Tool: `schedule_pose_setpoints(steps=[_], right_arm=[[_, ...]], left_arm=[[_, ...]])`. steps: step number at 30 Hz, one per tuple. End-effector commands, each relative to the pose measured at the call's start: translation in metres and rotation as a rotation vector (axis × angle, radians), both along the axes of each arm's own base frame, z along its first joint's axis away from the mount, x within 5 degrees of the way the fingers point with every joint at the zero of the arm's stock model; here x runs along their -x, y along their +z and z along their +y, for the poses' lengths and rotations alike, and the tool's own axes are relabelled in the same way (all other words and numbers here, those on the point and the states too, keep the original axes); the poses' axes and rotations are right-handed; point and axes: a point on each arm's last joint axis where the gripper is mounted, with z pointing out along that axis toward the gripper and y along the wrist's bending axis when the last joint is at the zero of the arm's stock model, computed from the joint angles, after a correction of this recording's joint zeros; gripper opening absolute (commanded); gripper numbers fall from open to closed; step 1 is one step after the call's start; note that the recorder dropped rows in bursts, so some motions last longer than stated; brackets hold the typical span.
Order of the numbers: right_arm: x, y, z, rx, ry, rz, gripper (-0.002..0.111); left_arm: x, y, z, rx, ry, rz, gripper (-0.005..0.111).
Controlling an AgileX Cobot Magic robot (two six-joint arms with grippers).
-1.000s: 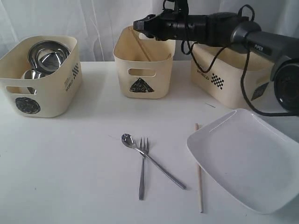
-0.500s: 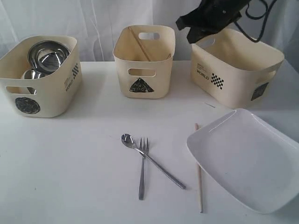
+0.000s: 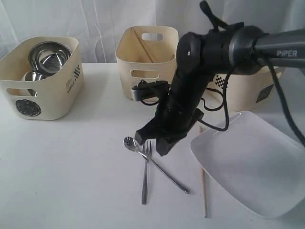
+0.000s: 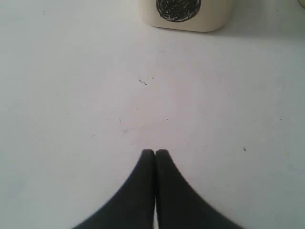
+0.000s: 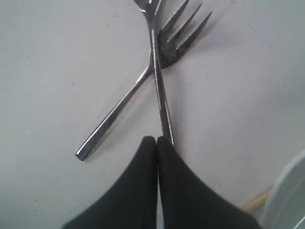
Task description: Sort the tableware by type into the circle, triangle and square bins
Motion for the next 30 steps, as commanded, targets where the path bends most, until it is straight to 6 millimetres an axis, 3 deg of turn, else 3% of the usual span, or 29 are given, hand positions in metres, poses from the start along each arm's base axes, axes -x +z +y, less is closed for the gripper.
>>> schedule_pose_setpoints(steps=[1,8,10,19,30], right_arm=[[0.002,-0.024,0.001,0.026,0.009,0.083,0.007],[0.001,-0.044,0.006,0.002,0.003,0.144,0.044],[0.000,-0.045,0.007,-0.009,-0.008,0.133,0.049],[-0.011,-0.045,0.009,-0.039,0.050,-0.016,0.050],[-0.007,-0.045,0.025,-0.041,0.100,-0.061,0.042]], left_arm=[[0.000,-0.002,0.000,-0.001,-0.008,0.004,0.000],[0.000,-0.002,0.000,-0.001,-0.008,0.004,0.000],[0.000,-0.002,0.000,-0.001,-0.008,0.000,0.000],[-0.004,0.008,0.000,-0.004,-0.004,-0.117,0.000],[-0.004,0.008,0.000,-0.004,-0.004,-0.117,0.000]])
